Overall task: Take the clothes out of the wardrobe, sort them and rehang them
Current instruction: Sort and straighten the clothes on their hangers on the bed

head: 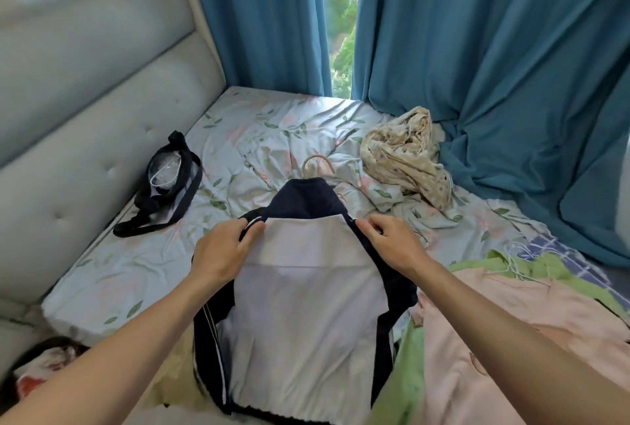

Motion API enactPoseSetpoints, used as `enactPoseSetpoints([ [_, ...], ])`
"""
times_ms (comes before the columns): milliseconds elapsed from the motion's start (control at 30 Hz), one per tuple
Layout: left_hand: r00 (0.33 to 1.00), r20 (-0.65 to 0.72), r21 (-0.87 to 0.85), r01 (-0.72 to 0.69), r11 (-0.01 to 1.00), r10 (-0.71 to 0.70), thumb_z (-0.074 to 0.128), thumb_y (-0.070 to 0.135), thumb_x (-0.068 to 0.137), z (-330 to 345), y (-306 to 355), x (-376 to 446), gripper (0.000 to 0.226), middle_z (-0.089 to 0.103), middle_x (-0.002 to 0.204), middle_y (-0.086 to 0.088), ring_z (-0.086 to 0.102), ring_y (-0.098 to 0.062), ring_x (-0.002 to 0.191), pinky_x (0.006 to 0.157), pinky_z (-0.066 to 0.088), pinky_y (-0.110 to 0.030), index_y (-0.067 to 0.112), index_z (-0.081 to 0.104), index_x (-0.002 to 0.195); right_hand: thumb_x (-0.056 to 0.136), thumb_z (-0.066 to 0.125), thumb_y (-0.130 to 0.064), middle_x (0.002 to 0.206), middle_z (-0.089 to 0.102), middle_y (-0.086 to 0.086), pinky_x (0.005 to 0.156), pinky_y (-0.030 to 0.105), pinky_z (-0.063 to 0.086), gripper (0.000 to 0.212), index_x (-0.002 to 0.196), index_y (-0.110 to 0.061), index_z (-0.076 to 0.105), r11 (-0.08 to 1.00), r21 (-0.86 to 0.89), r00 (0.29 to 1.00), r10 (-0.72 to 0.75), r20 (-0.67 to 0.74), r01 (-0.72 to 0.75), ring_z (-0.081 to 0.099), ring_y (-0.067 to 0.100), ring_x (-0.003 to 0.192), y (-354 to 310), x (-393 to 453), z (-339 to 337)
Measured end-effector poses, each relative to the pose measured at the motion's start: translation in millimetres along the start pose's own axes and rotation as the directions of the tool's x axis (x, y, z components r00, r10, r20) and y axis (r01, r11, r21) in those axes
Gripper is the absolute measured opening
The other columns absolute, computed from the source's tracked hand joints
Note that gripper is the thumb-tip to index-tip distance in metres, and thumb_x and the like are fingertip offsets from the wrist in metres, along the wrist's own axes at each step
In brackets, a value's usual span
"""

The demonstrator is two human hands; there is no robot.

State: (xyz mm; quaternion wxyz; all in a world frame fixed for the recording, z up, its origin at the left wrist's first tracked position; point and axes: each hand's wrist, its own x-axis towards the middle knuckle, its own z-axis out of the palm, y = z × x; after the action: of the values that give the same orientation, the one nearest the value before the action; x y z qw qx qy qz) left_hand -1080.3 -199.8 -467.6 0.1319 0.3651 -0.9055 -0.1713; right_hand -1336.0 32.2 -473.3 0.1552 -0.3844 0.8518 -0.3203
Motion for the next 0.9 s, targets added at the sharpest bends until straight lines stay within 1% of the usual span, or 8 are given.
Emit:
enactPoseSetpoints([
  [133,0.998,-0.024,0.025,-0.056,0.998,0.057,0.029,0.075,0.100,-66,56,-80,0.065,0.050,0.066,0.003,0.049,-0.013,0.064,0.055,0.034,-0.036,0.019,0.041,0.069,0.100,0.057,-0.056,0.058,0.047,-0.006,0.063,0.045,0.042,0.052,0.061,-0.027,0.040,1.000,0.006,1.000,-0.017,0.000,0.017,0.048,0.018,0.062,-27,-101,-66],
  [200,0.996,-0.029,0.017,-0.087,0.996,0.088,0.034,0.075,0.100,-92,83,-120,0.064,0.050,0.066,0.003,0.049,-0.013,0.064,0.054,0.035,-0.036,0.019,0.041,0.069,0.099,0.061,-0.053,0.060,0.048,-0.008,0.064,0.044,0.042,0.048,0.062,-0.032,0.039,1.000,0.002,1.000,-0.019,0.003,0.019,0.049,0.017,0.064,-32,-152,-93],
  [300,0.994,-0.042,-0.013,-0.098,0.995,0.097,0.046,0.067,0.100,-121,121,-174,0.056,0.050,0.068,0.005,0.048,-0.011,0.066,0.054,0.035,-0.035,0.020,0.042,0.069,0.096,0.064,-0.053,0.062,0.050,-0.005,0.061,0.042,0.040,0.047,0.069,-0.023,0.040,1.000,-0.019,1.000,0.003,-0.023,-0.004,0.049,0.017,0.064,-34,-221,-125],
  [400,0.990,-0.057,-0.046,-0.129,0.991,0.126,0.053,0.065,0.097,-137,151,-214,0.052,0.050,0.068,0.006,0.048,-0.010,0.067,0.054,0.036,-0.036,0.023,0.044,0.068,0.094,0.068,-0.050,0.063,0.053,-0.005,0.059,0.038,0.037,0.044,0.069,-0.022,0.043,1.000,-0.020,0.995,0.013,-0.098,-0.015,0.050,0.012,0.063,-43,-274,-154],
  [500,0.988,-0.052,-0.112,-0.152,0.982,0.147,0.063,0.067,0.089,-145,177,-233,0.056,0.048,0.062,0.005,0.048,-0.013,0.063,0.054,0.035,-0.037,0.020,0.044,0.065,0.089,0.070,-0.055,0.068,0.057,-0.006,0.062,0.038,0.043,0.041,0.074,-0.024,0.048,0.999,-0.009,0.986,0.031,-0.164,-0.033,0.055,0.011,0.067,-53,-316,-175],
  [633,0.968,-0.021,-0.180,-0.249,0.952,0.249,0.071,0.065,0.086,-142,203,-253,0.059,0.046,0.055,0.006,0.048,-0.011,0.056,0.052,0.032,-0.035,0.021,0.042,0.060,0.085,0.060,-0.068,0.069,0.059,-0.008,0.066,0.040,0.048,0.044,0.075,-0.027,0.049,0.995,0.043,0.962,0.103,-0.254,-0.095,0.058,0.013,0.071,-53,-364,-184],
  [767,0.958,0.041,-0.242,-0.265,0.933,0.283,0.059,0.075,0.091,-130,215,-270,0.067,0.051,0.056,0.003,0.051,-0.012,0.057,0.054,0.040,-0.039,0.016,0.046,0.062,0.087,0.065,-0.061,0.069,0.060,-0.009,0.068,0.039,0.048,0.040,0.073,-0.027,0.050,0.982,0.031,0.931,0.187,-0.315,-0.187,0.058,0.011,0.072,-45,-402,-187],
  [900,0.942,0.106,-0.277,-0.279,0.920,0.318,0.066,0.065,0.091,-114,233,-279,0.060,0.051,0.058,0.005,0.050,-0.009,0.059,0.052,0.033,-0.035,0.017,0.043,0.062,0.091,0.070,-0.052,0.073,0.062,-0.010,0.069,0.040,0.050,0.033,0.073,-0.029,0.053,0.961,0.048,0.897,0.270,-0.349,-0.271,0.059,0.007,0.073,-36,-434,-195],
])
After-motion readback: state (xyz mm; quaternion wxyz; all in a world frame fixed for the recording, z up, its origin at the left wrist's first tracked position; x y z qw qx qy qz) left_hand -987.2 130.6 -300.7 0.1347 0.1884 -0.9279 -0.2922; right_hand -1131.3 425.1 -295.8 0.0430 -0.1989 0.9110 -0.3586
